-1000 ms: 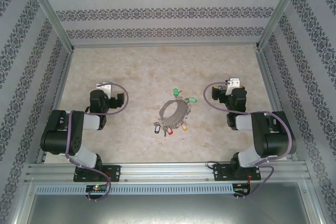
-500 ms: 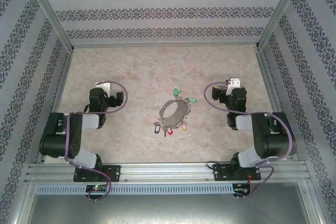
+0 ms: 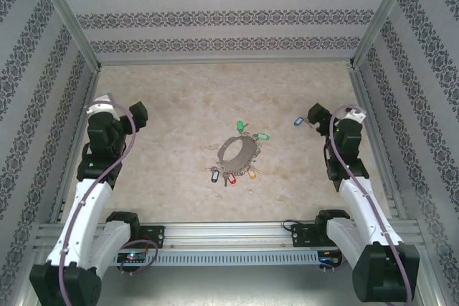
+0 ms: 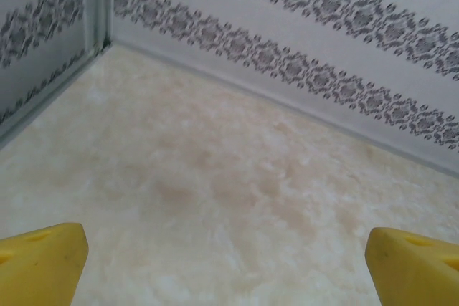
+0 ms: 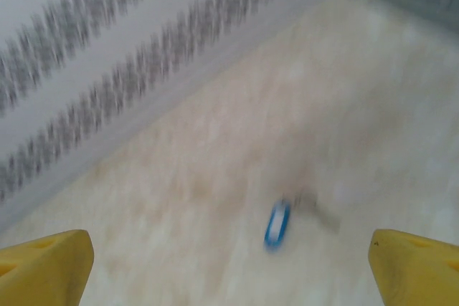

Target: Put the keys on the keyring

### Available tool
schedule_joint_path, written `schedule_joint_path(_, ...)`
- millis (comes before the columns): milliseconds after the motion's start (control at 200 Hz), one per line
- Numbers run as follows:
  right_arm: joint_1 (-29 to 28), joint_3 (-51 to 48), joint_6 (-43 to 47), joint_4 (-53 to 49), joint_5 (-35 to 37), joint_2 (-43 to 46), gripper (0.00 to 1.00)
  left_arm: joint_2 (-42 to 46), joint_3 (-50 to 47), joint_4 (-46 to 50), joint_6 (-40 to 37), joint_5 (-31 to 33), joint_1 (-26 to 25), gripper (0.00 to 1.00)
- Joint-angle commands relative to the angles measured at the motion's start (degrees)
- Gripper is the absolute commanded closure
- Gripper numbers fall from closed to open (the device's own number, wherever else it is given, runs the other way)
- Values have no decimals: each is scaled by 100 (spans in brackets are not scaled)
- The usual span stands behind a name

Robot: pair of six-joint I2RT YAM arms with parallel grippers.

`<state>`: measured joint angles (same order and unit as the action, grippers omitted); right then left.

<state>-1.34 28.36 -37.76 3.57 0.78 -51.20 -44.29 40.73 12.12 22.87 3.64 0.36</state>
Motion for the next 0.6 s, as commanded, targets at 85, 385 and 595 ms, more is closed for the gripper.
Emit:
schedule_joint_path(85, -859, 631, -873, -2309, -1193, -498, 6, -263, 69, 798, 639, -2037, 30, 0)
schedule_joint_path(385, -2488, 1287, -970, -3035, -1861, -1640, 37, -1757, 931, 1557, 85, -2705, -1599, 0)
schedule_joint_path(595, -3030, 1121, -2597, -2740, -1941, -1966, 56, -2532, 1116, 1545, 49, -2350, -2537, 0)
